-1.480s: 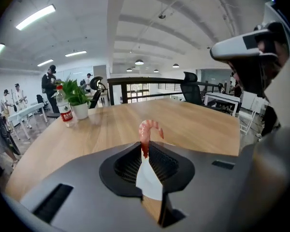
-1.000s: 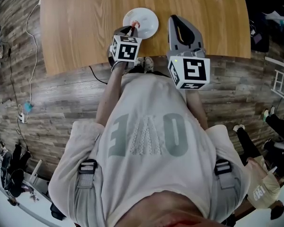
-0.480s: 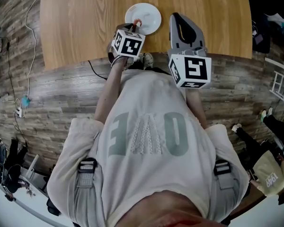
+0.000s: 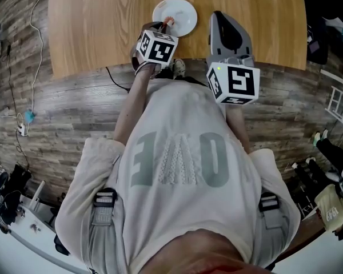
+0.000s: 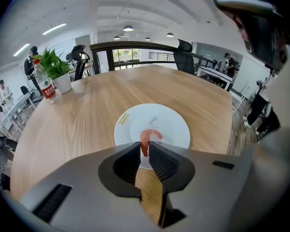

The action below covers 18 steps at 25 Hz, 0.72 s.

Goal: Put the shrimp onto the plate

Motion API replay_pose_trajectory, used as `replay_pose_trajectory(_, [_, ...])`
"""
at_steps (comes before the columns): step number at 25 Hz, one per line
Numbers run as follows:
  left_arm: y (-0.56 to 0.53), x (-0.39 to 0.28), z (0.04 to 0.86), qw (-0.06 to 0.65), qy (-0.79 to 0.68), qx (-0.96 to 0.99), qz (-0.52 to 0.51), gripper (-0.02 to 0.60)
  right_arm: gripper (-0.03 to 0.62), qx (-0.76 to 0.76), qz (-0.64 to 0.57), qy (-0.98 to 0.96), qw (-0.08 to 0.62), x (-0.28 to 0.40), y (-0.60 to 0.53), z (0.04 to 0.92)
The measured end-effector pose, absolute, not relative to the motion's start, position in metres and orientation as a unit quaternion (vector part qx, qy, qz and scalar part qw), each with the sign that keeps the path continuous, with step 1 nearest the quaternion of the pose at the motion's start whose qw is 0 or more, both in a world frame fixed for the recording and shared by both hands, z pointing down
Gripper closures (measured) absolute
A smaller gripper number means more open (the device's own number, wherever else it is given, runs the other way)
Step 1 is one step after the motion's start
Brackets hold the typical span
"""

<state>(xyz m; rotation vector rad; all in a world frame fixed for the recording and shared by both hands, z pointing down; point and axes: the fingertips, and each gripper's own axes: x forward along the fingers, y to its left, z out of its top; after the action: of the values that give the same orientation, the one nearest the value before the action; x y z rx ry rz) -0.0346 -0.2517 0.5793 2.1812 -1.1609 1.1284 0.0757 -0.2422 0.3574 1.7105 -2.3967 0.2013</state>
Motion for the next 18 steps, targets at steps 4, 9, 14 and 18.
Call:
replay_pose_trajectory(4, [-0.251,-0.034,0.578,0.213,-0.419,0.785,0.404,0.525,0.574,0.578,0.07,-0.808,0.093,0.078,-0.24,0.357])
replay_pose_trajectory(9, [-0.249,-0.032,0.577,0.228,-0.415,0.789,0.392,0.459,0.574,0.577,0.072,-0.809,0.092,0.077,-0.24,0.357])
replay_pose_trajectory(14, [-0.252,-0.033,0.571,0.222,-0.422,0.789,0.386,0.459,0.574,0.574,0.072,-0.811,0.091,0.076,-0.24,0.359])
replay_pose_trajectory(18, [-0.258,-0.031,0.555,0.217,-0.435,0.794,0.365,0.459,0.574,0.572,0.073,-0.812,0.089,0.078,-0.241,0.358])
